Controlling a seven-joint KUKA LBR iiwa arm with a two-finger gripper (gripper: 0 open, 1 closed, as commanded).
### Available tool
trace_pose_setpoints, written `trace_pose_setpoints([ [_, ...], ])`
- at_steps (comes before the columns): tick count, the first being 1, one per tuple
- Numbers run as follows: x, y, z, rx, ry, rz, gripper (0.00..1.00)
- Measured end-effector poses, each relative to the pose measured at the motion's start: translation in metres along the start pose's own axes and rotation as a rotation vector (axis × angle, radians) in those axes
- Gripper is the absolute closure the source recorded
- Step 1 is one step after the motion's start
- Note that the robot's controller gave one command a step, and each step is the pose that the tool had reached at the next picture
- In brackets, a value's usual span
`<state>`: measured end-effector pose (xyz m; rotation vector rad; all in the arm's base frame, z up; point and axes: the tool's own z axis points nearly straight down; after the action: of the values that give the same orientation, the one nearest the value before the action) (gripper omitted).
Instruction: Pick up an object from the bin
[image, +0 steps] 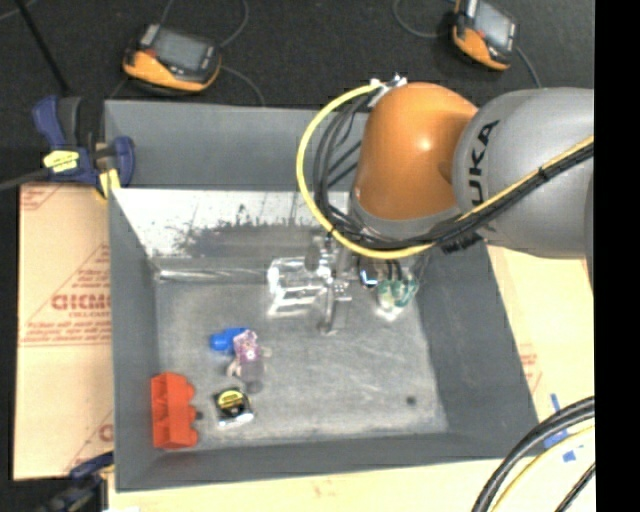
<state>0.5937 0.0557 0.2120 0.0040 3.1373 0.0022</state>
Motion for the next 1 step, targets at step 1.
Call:
trace_pose_setpoints([
  [1,-0.0602,0.0592,0.0956,0.000,0.002,-0.297,0.00],
])
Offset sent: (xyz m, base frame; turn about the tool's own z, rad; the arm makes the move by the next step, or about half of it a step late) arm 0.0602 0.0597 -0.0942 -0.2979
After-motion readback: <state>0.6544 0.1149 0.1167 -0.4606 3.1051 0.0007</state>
